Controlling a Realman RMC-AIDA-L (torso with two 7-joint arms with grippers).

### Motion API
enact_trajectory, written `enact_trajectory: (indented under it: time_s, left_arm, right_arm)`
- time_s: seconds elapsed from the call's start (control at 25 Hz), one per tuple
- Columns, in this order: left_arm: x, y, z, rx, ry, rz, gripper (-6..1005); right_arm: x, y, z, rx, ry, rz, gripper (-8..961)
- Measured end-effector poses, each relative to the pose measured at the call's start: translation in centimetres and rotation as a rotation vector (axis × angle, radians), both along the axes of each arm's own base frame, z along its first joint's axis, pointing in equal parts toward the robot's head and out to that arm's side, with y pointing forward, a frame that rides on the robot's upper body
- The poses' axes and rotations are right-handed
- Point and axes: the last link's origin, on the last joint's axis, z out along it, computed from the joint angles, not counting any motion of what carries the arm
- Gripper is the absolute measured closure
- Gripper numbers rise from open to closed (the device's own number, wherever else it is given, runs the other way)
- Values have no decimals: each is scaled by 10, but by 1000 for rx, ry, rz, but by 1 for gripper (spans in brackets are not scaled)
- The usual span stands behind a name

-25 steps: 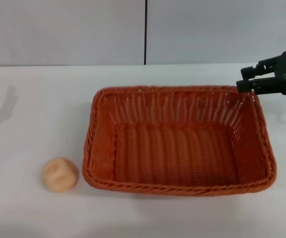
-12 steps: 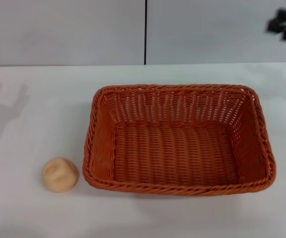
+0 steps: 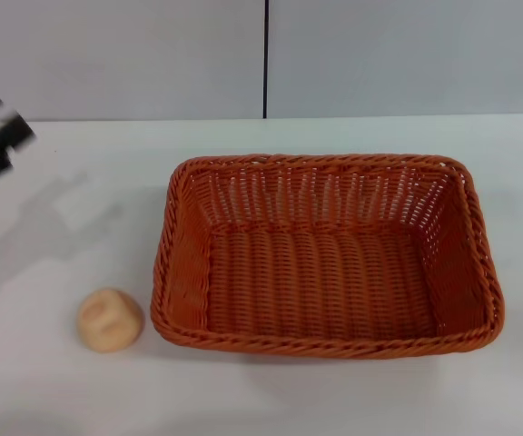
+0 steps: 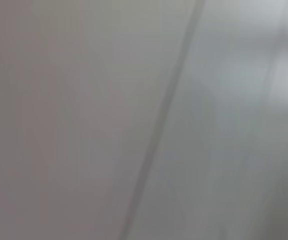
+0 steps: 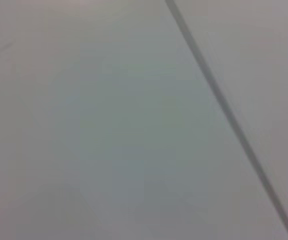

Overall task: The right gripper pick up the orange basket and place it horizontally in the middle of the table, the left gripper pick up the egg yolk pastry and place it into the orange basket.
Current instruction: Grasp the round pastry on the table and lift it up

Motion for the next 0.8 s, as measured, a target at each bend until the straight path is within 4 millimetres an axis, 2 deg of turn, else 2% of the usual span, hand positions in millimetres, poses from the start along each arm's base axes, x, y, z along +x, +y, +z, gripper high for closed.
enact_trajectory:
  time_s: [0.16, 0.28, 0.68, 0.8]
  left_arm:
    - [-5, -6, -2, -133, 68, -2, 205]
    - [-14, -17, -11, -244, 146, 9, 206]
    - [-25, -26, -23, -279, 212, 43, 209]
    - [-37, -30, -39, -283, 286, 90, 210]
  right_arm:
    - [5, -6, 1, 5, 4, -20, 429]
    - [9, -7, 3, 14, 9, -37, 429]
    - [2, 6, 2, 10, 23, -21, 429]
    - [2, 7, 0, 8, 29, -22, 429]
